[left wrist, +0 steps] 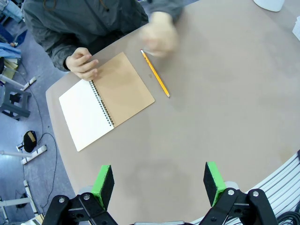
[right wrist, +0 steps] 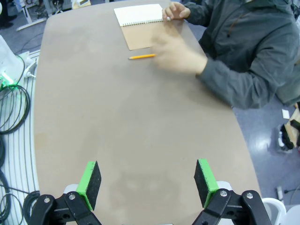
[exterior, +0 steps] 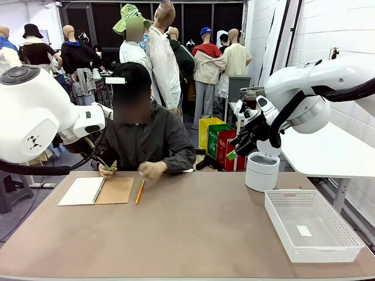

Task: Sort the paper based on its condition.
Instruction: If a person hands you a paper, place it in the Organizing basket , and if it's crumpled, put it in the Trash can.

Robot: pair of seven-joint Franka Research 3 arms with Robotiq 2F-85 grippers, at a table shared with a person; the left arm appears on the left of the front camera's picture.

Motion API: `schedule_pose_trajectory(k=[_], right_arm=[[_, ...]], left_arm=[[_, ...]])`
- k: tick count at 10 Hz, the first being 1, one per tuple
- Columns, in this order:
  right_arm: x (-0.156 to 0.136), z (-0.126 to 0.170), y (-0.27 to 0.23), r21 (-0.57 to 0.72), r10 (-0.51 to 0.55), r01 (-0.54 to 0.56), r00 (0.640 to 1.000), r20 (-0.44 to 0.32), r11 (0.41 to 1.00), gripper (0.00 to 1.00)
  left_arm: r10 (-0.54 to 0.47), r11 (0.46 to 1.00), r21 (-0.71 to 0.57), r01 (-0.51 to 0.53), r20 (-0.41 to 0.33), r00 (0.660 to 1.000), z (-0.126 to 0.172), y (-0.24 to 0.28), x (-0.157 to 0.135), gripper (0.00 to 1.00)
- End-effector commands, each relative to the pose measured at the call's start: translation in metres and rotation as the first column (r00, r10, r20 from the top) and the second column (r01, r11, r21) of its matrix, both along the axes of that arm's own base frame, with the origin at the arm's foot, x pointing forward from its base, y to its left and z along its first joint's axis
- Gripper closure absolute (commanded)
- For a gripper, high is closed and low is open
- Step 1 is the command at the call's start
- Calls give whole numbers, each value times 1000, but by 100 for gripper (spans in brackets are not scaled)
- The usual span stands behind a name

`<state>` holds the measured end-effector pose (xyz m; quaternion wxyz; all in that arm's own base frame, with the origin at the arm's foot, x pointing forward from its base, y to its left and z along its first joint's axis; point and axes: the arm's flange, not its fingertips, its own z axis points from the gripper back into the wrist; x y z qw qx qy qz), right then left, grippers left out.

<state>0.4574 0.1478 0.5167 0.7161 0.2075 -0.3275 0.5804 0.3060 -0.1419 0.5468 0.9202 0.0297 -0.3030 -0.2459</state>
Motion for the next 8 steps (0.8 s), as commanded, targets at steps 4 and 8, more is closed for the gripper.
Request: schedule_pose_trajectory(k=[4, 8], right_arm=[[0, 1, 0, 10, 0, 0, 1000, -6, 1000, 0], [0, 1, 0, 10, 0, 0, 1000, -6, 1000, 0]], left_arm=[[-9, 1000, 8, 9, -1, 1000, 0, 1, 0, 0], [-9, 1000, 8, 9, -1, 1000, 0, 1, 0, 0]])
